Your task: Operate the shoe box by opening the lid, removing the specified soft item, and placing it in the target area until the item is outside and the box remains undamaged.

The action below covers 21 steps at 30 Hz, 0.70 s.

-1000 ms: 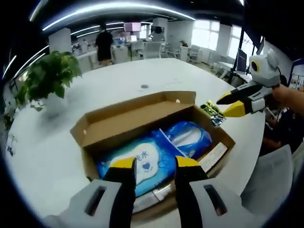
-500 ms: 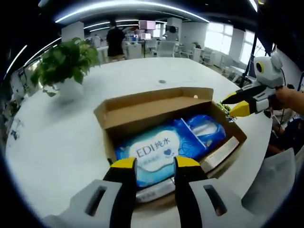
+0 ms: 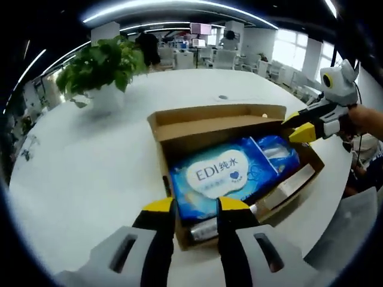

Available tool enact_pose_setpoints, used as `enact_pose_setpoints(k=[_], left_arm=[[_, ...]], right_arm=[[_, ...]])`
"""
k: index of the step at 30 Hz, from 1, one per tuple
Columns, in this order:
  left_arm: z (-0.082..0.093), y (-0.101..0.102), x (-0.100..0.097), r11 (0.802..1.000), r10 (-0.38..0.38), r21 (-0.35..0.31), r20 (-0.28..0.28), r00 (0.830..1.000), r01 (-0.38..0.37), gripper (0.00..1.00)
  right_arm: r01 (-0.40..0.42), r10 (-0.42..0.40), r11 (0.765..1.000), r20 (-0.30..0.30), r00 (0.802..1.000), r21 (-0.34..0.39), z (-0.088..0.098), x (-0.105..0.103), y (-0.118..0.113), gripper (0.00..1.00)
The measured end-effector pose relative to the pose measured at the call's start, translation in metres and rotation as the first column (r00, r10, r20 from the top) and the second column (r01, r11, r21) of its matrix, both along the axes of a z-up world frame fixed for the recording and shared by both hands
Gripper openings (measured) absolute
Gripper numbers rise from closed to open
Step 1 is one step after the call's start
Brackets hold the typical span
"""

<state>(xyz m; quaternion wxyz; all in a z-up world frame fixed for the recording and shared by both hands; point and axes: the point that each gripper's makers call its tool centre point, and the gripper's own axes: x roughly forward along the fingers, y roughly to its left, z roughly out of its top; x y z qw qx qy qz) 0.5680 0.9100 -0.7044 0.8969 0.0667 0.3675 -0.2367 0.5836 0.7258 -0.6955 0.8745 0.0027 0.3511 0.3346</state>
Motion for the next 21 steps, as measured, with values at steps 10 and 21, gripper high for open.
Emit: enact_pose_setpoints(k=[10,21], left_arm=[[-0.005,0.013,-0.004,0.999,0.018,0.036,0.003,1.0,-0.018,0.23],[-0.02,0.021,-0.004,0.998,0.052,0.021,-0.029,0.998,-0.052,0.09]], right_arm=[[-0.037,0.037,0.999,-0.024,0.999,0.002,-0.016,0.009,0.02,0.32],[-0.053,0.052,0.999,-0.057,0.997,-0.011,-0.035,0.019,0.03,0.31]])
